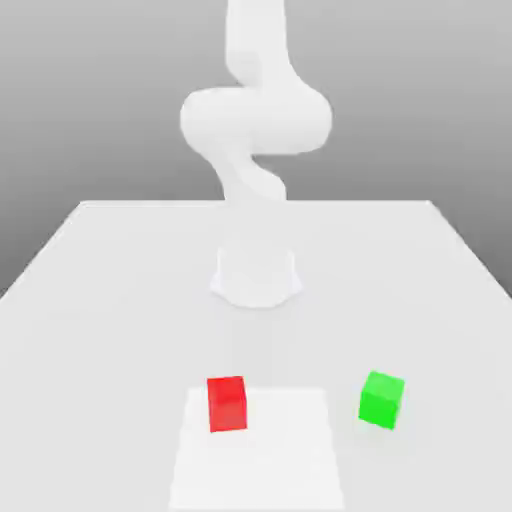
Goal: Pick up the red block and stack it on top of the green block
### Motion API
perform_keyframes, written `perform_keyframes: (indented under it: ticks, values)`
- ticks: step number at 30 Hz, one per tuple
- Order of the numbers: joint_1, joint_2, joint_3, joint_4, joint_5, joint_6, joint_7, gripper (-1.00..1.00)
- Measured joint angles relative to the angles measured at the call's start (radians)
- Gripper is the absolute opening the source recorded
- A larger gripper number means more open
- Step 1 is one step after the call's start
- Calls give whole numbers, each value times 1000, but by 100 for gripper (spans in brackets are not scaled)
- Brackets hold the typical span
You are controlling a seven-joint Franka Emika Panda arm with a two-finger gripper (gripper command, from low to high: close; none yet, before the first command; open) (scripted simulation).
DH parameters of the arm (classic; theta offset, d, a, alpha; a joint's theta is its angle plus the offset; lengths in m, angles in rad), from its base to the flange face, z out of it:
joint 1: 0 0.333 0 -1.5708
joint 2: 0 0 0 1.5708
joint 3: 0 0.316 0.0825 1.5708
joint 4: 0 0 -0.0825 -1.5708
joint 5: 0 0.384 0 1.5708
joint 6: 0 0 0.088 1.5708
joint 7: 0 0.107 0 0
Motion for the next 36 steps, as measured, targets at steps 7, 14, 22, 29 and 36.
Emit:
perform_keyframes:
  ticks: [7,14,22,29,36]
  values:
    - [25,244,-64,-182,18,164,-97,0]
    - [32,503,-102,-369,17,335,-184,0]
    - [10,821,-92,-471,39,574,-262,0]
    - [-33,927,-39,-457,81,663,-291,-100]
    - [-27,816,-61,-472,21,569,-249,-100]
